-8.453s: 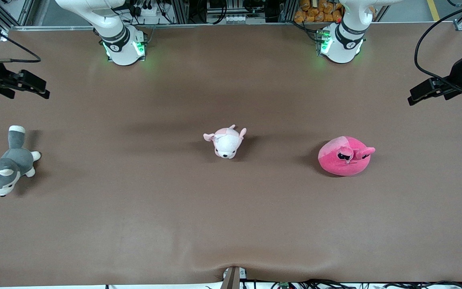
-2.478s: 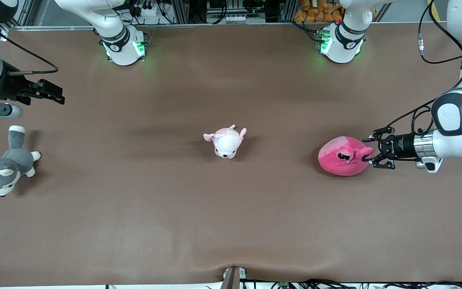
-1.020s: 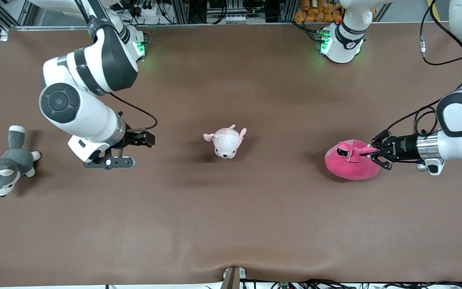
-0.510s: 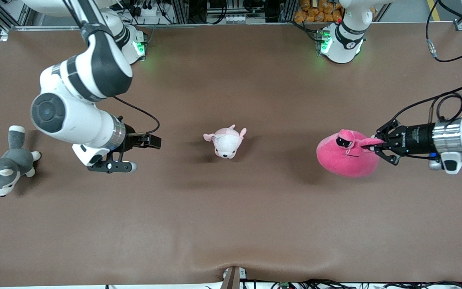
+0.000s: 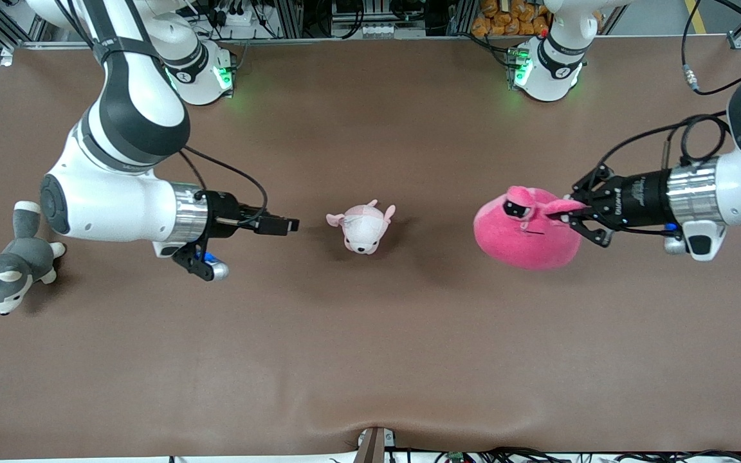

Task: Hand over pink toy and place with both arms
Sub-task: 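Lift the pink plush with the left gripper while the right gripper approaches, then grasp the pink plush with the right gripper beside the left gripper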

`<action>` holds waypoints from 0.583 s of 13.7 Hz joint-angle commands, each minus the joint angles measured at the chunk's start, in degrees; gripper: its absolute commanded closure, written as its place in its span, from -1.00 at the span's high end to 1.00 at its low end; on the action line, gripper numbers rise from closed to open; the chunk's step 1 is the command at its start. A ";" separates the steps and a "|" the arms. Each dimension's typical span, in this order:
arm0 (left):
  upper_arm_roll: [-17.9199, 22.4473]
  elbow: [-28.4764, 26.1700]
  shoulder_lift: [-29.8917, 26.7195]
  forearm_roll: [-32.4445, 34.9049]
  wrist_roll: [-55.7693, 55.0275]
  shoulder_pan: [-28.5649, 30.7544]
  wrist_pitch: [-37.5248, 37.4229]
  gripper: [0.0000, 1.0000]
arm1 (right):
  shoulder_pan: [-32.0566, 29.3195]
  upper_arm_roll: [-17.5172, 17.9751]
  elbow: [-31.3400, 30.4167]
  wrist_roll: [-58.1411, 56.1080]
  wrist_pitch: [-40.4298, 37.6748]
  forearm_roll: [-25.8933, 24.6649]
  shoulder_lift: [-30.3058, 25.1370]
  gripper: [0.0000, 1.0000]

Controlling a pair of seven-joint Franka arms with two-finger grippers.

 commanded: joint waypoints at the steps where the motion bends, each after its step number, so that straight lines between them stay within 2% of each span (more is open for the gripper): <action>1: -5.45 1.40 0.13 -1.45 -8.72 0.19 3.46 -1.00 | -0.14 0.02 1.28 8.25 0.07 7.30 1.57 1.00; 2: -7.56 1.57 0.22 -1.45 -12.23 0.02 4.69 -1.00 | -0.14 0.02 1.28 11.41 0.16 10.03 1.84 1.00; 5: -10.03 1.66 0.30 -1.45 -19.64 -1.82 8.91 -1.00 | 0.04 0.02 1.28 19.60 0.42 19.52 2.89 1.00; 8: -9.87 1.66 1.44 -1.45 -26.13 -6.91 14.09 -1.00 | 0.82 0.02 1.45 21.29 0.59 31.20 4.12 1.00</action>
